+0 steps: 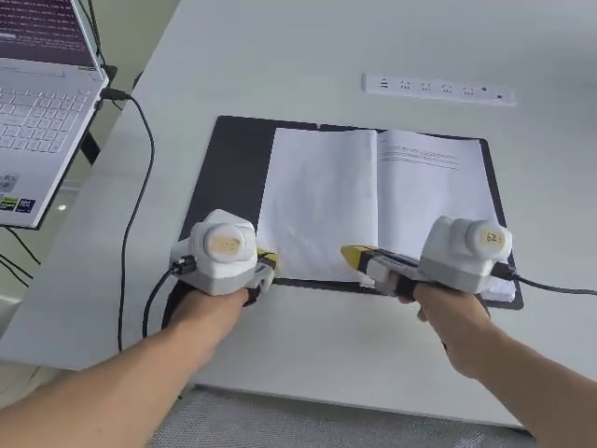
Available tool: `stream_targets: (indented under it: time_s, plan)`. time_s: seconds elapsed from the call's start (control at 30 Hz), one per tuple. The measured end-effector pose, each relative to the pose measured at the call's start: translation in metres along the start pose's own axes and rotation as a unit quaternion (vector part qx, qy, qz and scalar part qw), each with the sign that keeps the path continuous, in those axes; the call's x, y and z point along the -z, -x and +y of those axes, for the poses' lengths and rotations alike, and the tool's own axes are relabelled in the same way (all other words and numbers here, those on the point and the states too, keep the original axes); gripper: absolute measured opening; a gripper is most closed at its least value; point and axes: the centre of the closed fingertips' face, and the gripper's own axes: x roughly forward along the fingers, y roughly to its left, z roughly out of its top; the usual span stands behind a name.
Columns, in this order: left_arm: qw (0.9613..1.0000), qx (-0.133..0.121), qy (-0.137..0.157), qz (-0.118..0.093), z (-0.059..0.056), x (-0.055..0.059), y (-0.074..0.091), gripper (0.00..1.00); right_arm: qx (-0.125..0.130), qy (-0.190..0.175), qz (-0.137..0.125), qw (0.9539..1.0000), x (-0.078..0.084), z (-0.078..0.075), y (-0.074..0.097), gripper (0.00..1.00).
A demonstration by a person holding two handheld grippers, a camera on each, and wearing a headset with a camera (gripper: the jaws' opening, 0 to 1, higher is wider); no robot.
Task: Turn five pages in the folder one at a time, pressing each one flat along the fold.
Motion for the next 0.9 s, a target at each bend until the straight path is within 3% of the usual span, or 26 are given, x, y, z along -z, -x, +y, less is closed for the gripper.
stream_targets:
  time_s: [0.1,0.3,0.57,0.67,0.77,0.83,0.9]
  plan:
    - [0.9999,0.0,-0.011,-0.001,-0.001,0.0,0.0,0.0,0.003,-0.007,0.002,1.0,-0.005,-0.009,-0.001,0.0]
    - [1.0,-0.006,0.0,-0.004,0.0,0.0,0.001,0.0,0.005,-0.039,0.018,0.9991,-0.014,-0.027,-0.014,0.0]
    - [0.9999,-0.011,-0.001,-0.003,0.0,0.001,0.0,0.0,0.013,-0.069,0.035,0.9969,-0.03,-0.038,-0.023,0.0]
    - [0.9997,-0.016,-0.016,0.003,-0.001,0.001,0.0,0.0,0.006,-0.064,0.057,0.9963,-0.036,-0.034,-0.029,0.0]
    - [0.9996,-0.017,-0.02,0.005,0.0,0.002,0.0,0.0,0.014,-0.04,0.059,0.9973,-0.055,-0.051,-0.044,0.0]
    - [0.9997,-0.017,-0.016,0.006,0.0,0.002,0.0,0.0,0.013,-0.058,0.062,0.9963,-0.06,-0.058,-0.049,0.0]
    - [0.9998,-0.016,-0.013,0.007,0.001,0.002,-0.001,0.0,0.017,-0.051,0.058,0.9969,-0.066,-0.064,-0.052,0.0]
